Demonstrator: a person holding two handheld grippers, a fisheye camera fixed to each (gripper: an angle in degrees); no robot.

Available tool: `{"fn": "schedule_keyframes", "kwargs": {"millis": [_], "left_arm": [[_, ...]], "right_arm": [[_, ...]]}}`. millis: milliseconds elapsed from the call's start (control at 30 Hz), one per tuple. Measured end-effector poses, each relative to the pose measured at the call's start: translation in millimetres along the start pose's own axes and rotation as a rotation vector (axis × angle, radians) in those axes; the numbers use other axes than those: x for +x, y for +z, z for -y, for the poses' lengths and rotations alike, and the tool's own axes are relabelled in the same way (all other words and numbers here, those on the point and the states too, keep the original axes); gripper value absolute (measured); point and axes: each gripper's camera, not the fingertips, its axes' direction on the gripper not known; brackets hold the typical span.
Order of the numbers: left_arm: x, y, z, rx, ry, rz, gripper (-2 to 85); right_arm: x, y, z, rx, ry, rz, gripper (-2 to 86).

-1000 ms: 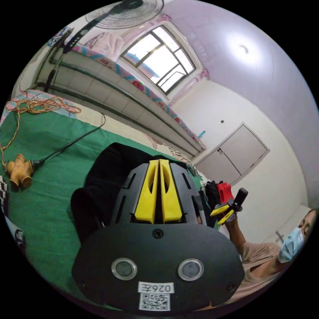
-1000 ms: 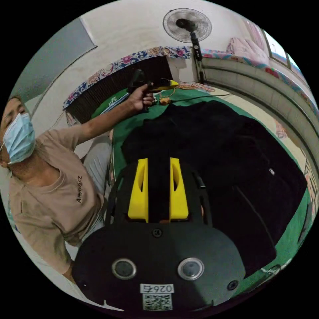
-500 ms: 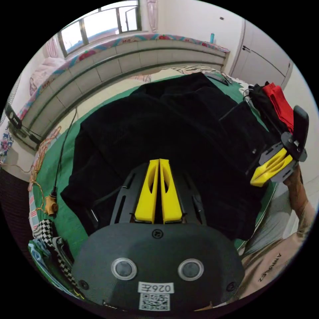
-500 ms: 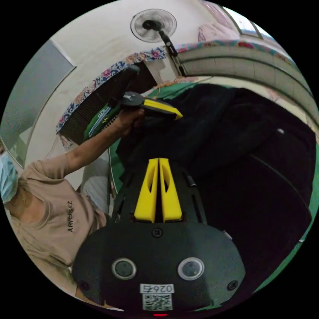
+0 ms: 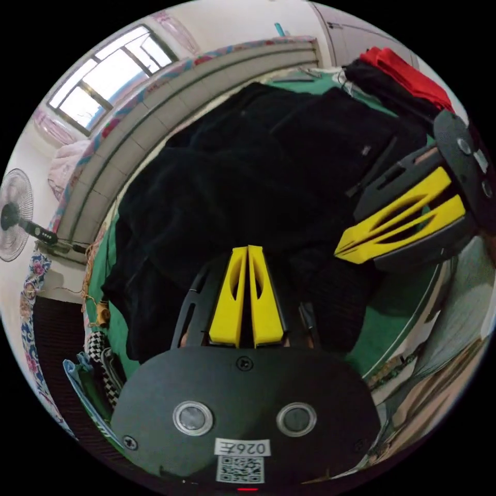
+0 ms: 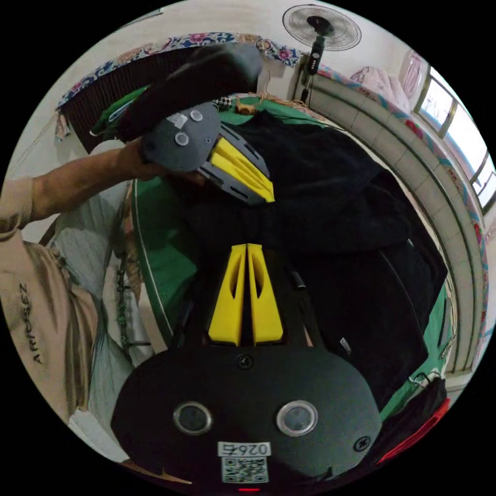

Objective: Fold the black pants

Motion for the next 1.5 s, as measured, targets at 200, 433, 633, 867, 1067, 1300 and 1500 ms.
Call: {"fn": "schedule_keyframes", "kwargs": {"millis": [200, 433, 633, 867, 1067, 1300, 1500], "left_arm": [[-14, 1, 7, 0.064, -0.184, -0.251, -1.0], [4, -31, 49, 0.317, -0.224, -0.457, -1.0], [62, -20, 150, 0.389, -0.06, -0.49, -0.6], [123, 16, 243, 0.315, 0.014, -0.636, 3.2], [125, 56, 292, 0.301, -0.1, -0.74, 13.6], [118, 90, 324, 0.137, -0.122, -0.742, 16.5], [104, 85, 346, 0.07, -0.11, -0.824, 24.4]], "right_arm": [[19, -21, -46, 0.036, 0.05, 0.0, -0.9], [148, -101, -181, 0.213, 0.59, 0.026, -0.9], [218, -153, -338, 0.37, 1.066, -0.076, -0.4], [260, -149, -425, 0.314, 1.201, -0.01, 6.9], [282, -114, -437, 0.271, 1.243, 0.139, 13.5], [273, -104, -419, 0.268, 1.163, 0.241, 9.2], [256, -112, -389, 0.402, 1.037, 0.374, 4.2]]}}
